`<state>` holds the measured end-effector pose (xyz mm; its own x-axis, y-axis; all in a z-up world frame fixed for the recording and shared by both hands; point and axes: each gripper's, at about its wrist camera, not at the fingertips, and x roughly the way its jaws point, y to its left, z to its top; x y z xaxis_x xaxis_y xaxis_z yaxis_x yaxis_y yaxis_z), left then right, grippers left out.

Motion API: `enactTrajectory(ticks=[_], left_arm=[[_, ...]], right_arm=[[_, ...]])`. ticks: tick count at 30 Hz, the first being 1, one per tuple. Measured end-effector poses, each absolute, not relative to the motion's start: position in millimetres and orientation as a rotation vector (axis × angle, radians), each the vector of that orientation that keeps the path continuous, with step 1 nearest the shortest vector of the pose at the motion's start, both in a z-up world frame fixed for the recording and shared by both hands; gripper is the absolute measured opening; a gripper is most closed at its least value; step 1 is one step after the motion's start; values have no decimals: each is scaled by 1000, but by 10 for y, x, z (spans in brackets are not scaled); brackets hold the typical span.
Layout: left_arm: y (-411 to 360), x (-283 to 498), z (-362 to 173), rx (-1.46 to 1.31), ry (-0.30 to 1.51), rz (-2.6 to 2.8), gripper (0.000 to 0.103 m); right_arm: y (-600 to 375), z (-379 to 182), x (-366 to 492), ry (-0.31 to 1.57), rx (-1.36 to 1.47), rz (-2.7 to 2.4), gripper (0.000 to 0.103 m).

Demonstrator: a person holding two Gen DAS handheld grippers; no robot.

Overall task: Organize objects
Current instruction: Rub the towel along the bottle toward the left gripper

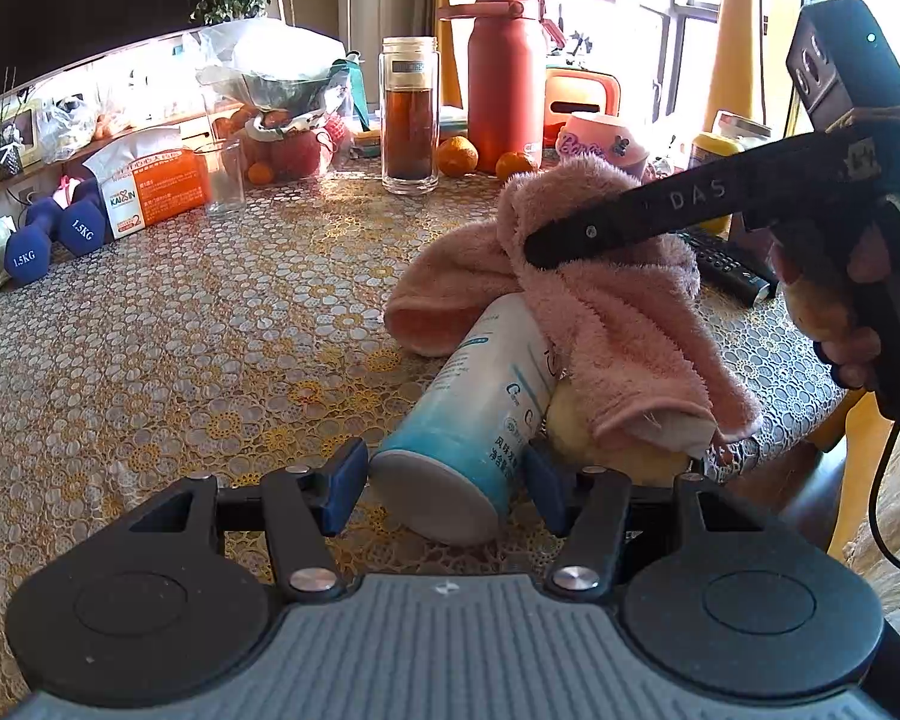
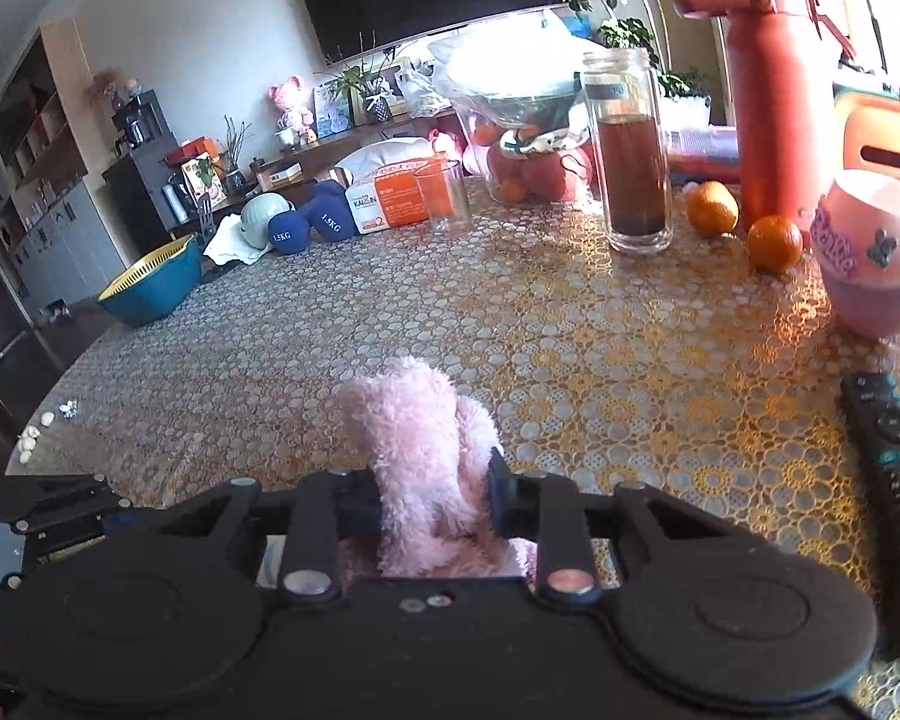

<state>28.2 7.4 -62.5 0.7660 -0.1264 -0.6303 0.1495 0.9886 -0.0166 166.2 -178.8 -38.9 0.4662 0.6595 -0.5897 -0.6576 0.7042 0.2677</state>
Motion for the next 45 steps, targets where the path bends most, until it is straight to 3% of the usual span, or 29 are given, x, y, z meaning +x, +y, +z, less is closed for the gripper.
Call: enactTrajectory(ticks=[10, 19, 39, 45], left_arm=[[61, 281, -626, 49, 673, -149, 57], [2, 260, -637, 99, 665, -149, 57], [8, 270, -610, 99, 673, -159, 57], [277, 330, -540, -101, 706, -207, 59]], right_arm=[[-1334, 71, 1113, 601, -156, 1099, 23], [-1032, -226, 994, 731, -259, 1208, 23], [-1625, -385, 1654, 696, -243, 852, 24], [-1668, -398, 1630, 685, -227, 842, 24]])
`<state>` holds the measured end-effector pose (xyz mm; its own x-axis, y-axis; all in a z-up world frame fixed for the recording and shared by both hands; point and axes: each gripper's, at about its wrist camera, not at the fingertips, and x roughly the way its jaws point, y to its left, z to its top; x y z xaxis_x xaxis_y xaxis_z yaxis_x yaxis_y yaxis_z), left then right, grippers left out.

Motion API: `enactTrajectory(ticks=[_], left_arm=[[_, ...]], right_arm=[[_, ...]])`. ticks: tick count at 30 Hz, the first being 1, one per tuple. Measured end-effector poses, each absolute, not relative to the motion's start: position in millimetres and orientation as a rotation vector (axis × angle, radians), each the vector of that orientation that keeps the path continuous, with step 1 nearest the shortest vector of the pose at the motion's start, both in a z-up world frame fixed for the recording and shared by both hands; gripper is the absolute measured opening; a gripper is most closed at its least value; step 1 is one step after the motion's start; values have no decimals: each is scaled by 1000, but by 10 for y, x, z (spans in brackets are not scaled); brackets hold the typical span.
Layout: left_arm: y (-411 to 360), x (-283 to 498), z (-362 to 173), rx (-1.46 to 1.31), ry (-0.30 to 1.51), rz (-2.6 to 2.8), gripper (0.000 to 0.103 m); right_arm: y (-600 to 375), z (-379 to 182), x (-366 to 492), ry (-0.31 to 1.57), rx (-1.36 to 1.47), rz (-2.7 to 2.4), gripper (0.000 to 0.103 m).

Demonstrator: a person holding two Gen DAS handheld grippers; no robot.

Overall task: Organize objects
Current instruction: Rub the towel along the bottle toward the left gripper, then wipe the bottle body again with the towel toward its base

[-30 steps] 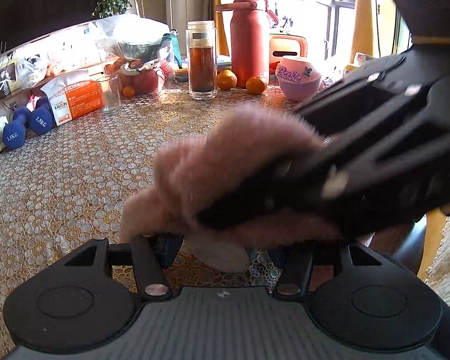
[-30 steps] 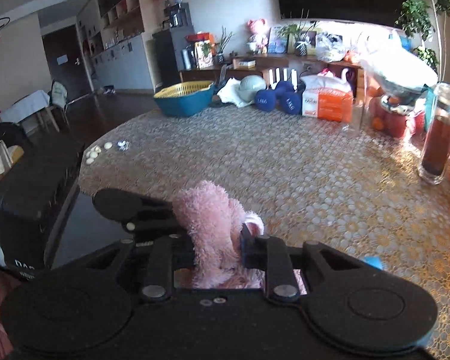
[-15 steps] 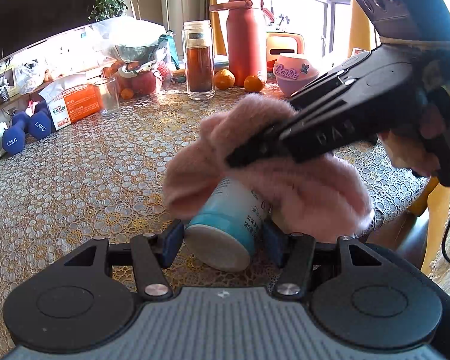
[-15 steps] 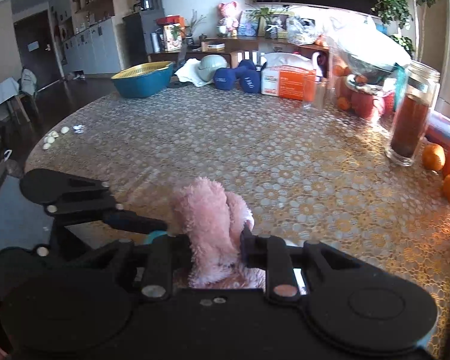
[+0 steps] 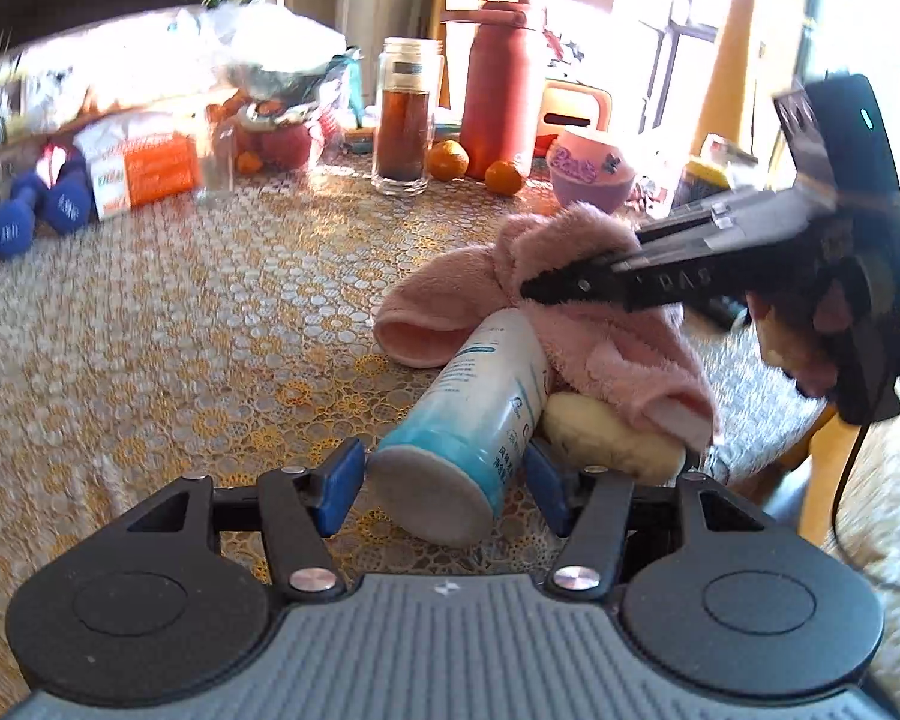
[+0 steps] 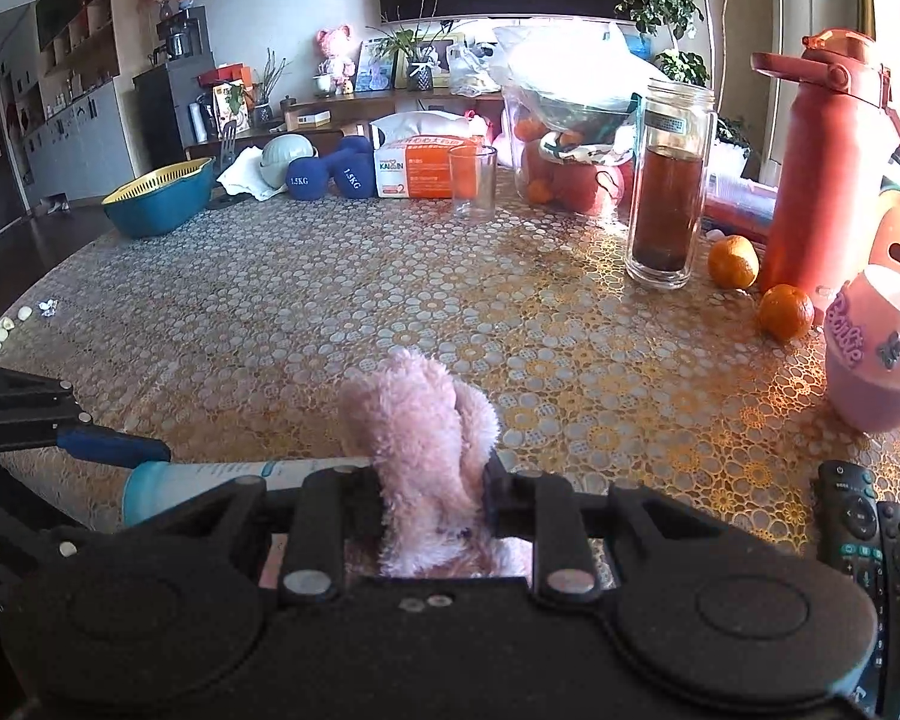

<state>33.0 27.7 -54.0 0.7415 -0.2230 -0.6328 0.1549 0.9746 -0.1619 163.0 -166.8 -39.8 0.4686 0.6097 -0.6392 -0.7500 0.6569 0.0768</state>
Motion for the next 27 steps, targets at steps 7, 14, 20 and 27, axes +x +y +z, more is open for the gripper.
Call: enactTrajectory(ticks=[7, 14, 20, 27], left_arm=[[412, 486, -560, -232, 750, -241, 60], [204, 531, -549, -91, 750, -225, 64], [89, 477, -584, -7, 749, -218, 64], [34, 443, -611, 26, 742, -210, 64]], right_arm=[[-1802, -432, 1578, 676, -196, 841, 24], [-1859, -445, 1473, 649, -203, 822, 24], [-1977, -472, 1388, 640, -195, 813, 23], [-2204, -466, 1372, 641, -225, 706, 21]])
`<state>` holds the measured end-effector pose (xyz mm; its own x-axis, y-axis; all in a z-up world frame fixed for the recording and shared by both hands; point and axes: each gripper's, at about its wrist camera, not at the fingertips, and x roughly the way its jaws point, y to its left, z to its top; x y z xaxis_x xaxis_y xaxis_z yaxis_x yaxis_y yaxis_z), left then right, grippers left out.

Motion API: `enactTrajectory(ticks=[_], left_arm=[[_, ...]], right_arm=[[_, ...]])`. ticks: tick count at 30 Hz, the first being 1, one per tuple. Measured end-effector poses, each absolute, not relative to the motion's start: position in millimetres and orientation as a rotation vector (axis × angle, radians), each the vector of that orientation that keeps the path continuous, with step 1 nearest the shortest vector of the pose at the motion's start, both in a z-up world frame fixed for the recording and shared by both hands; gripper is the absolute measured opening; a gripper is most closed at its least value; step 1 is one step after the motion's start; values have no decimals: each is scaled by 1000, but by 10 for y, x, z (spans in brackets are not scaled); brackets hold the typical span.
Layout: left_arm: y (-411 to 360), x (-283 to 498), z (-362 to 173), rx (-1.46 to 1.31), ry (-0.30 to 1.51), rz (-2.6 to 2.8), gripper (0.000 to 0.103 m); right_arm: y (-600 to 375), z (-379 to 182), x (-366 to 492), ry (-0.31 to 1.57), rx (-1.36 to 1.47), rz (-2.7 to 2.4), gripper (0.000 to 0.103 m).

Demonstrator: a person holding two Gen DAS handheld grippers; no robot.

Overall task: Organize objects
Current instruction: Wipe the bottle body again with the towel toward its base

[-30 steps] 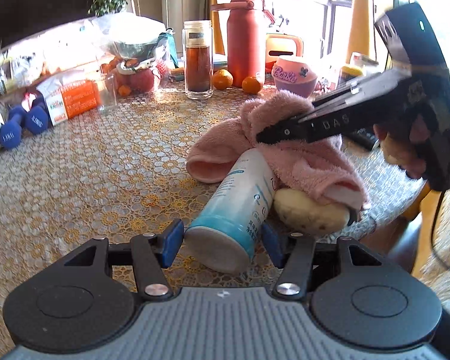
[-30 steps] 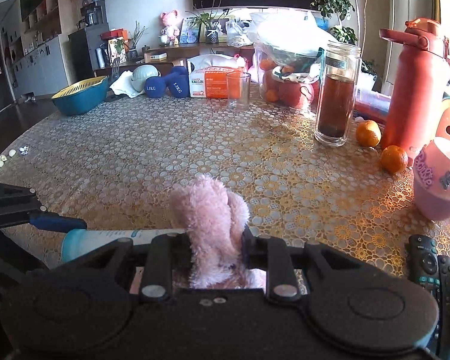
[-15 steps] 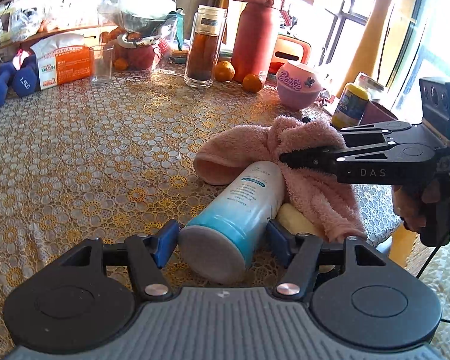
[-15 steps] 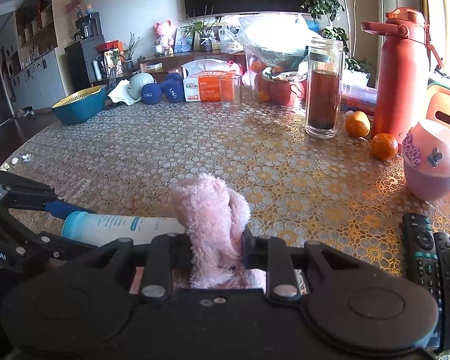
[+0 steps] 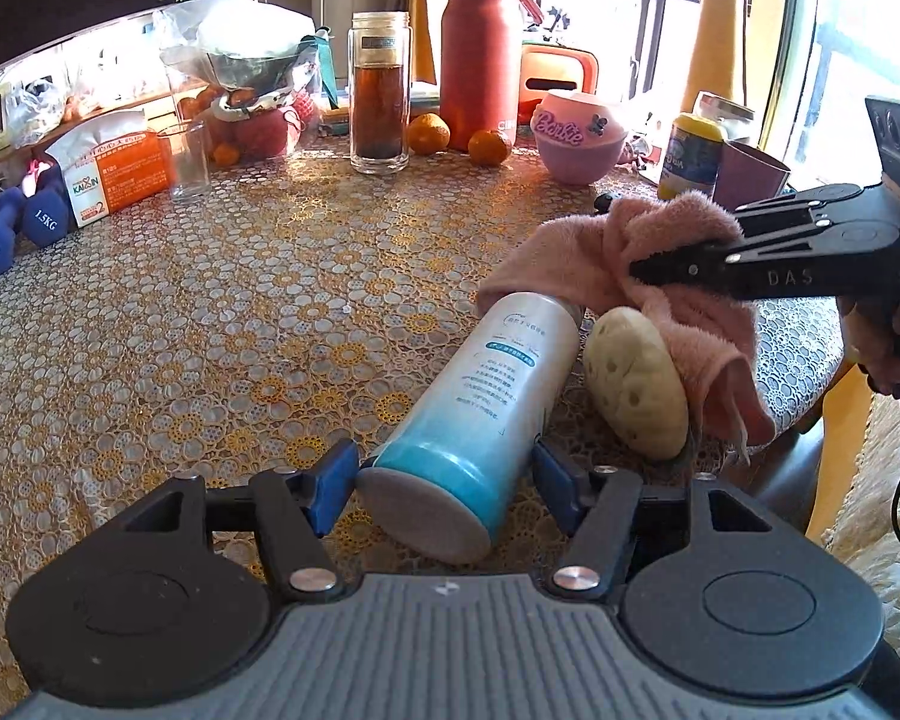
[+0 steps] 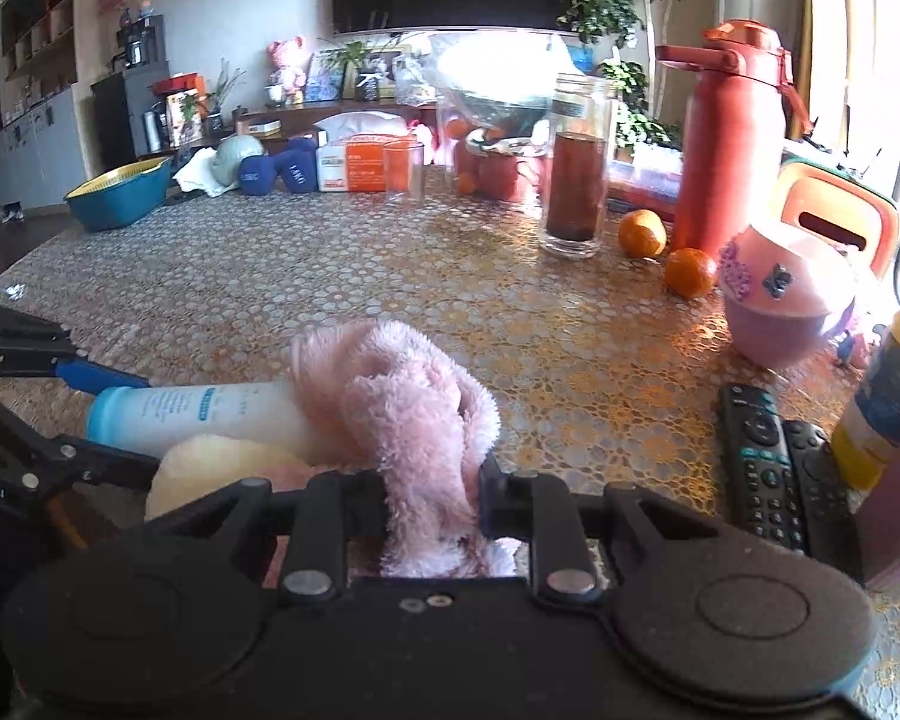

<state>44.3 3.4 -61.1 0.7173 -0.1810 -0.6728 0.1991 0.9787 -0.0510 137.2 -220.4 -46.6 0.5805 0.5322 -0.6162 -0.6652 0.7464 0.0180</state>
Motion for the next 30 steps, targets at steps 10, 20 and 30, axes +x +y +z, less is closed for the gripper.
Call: enactTrajectory(ticks=[10, 20, 30], left_arm=[[6, 414, -627, 41, 727, -203, 64], [-20, 408, -628, 56, 720, -199, 64], [-25, 414, -622, 57, 720, -199, 64]], right_arm=[[-2049, 39, 1158, 481, -143, 871, 22], [-1394, -120, 944, 566, -243, 1132, 21], [-1347, -309, 983, 651, -256, 1145, 22]])
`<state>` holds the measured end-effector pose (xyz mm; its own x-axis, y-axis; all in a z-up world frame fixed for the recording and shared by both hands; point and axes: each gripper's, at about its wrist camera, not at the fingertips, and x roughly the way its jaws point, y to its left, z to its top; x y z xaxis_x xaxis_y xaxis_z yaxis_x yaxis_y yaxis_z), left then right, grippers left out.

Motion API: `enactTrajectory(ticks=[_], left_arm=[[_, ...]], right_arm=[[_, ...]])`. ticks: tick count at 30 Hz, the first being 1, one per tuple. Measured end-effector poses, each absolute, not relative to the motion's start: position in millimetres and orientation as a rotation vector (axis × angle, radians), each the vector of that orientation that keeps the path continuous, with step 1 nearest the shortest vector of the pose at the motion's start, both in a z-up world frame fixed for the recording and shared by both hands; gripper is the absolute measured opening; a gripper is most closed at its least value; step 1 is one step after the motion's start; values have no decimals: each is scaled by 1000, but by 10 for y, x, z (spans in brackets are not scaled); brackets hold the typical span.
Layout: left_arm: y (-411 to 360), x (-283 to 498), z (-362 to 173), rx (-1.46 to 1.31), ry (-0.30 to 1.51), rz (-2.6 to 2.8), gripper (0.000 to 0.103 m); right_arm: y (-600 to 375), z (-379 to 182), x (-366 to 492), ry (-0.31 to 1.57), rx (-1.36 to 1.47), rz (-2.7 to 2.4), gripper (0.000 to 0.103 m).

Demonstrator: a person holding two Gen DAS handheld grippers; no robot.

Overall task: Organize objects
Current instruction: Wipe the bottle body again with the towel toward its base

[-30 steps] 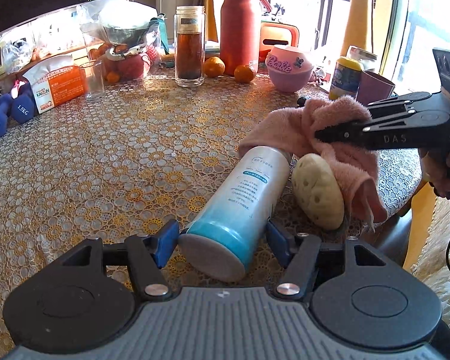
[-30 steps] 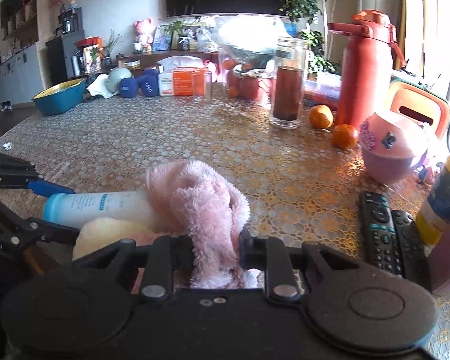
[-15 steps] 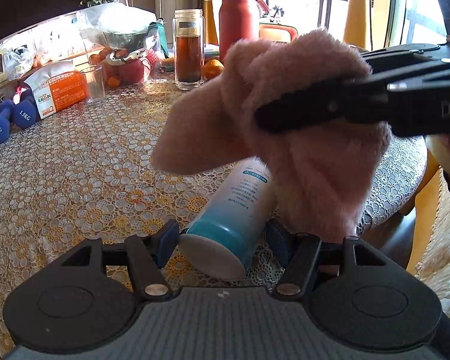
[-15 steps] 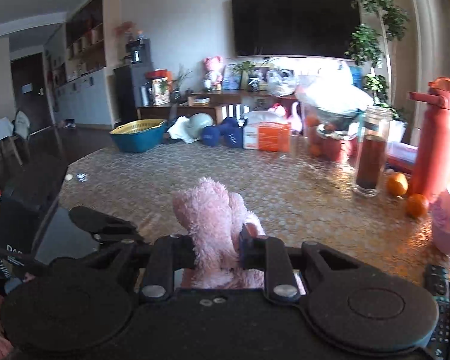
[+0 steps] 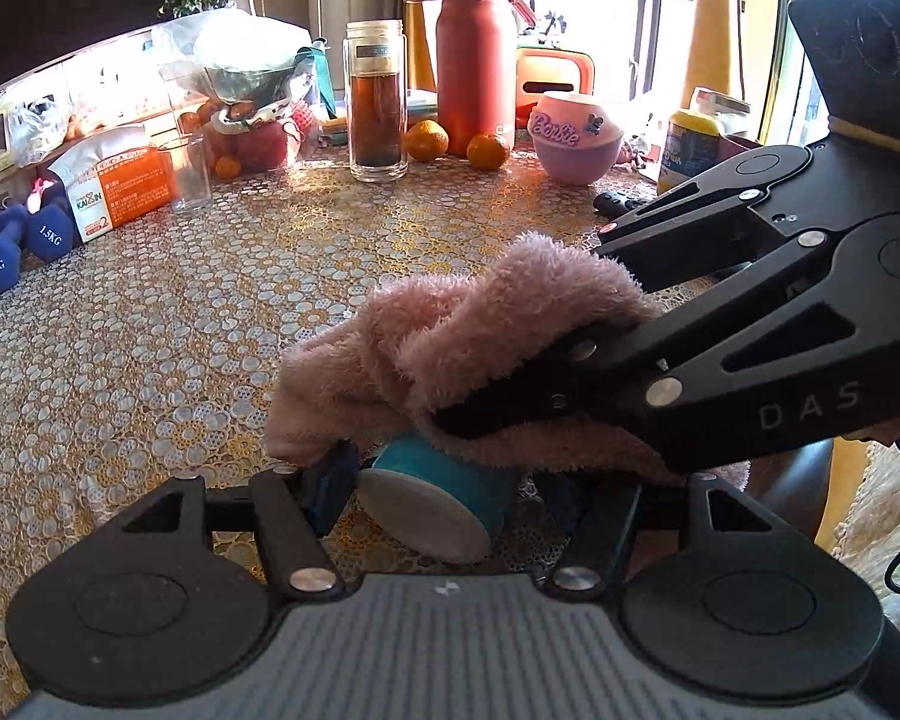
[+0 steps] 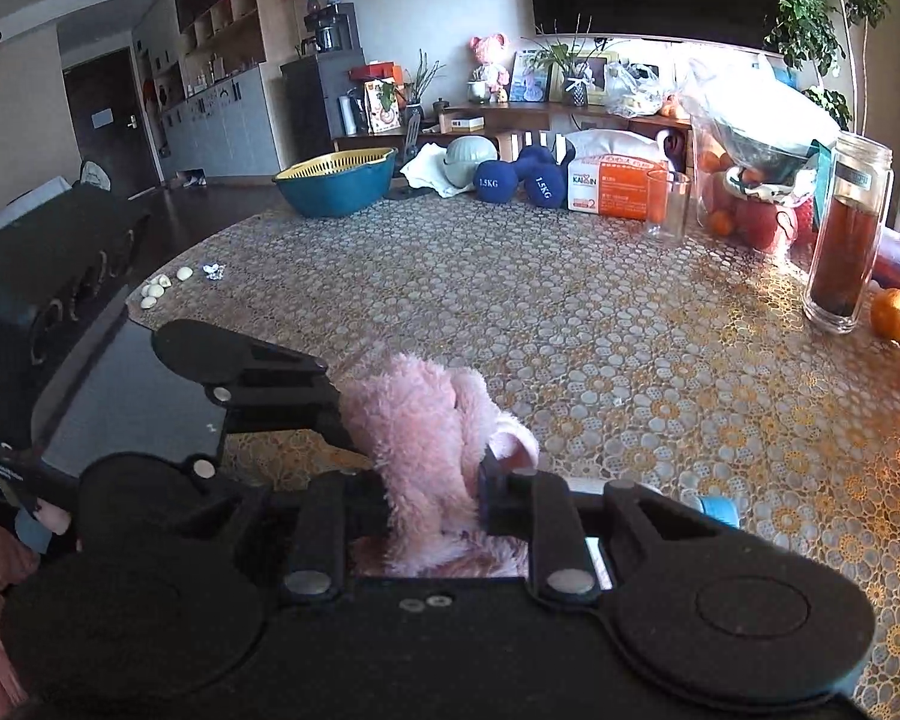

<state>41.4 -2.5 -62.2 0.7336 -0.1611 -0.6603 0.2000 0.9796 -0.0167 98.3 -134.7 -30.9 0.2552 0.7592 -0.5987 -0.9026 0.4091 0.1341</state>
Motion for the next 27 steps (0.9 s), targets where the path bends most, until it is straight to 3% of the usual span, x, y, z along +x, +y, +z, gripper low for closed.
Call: enactTrajectory(ticks=[20, 27], left_arm=[[13, 431, -616, 43, 722, -203, 64], [2, 432, -622, 27, 726, -202, 64]], right_arm=[[-1717, -346, 1531, 667, -336, 880, 22], [-1941, -307, 1697, 685, -89, 800, 21]])
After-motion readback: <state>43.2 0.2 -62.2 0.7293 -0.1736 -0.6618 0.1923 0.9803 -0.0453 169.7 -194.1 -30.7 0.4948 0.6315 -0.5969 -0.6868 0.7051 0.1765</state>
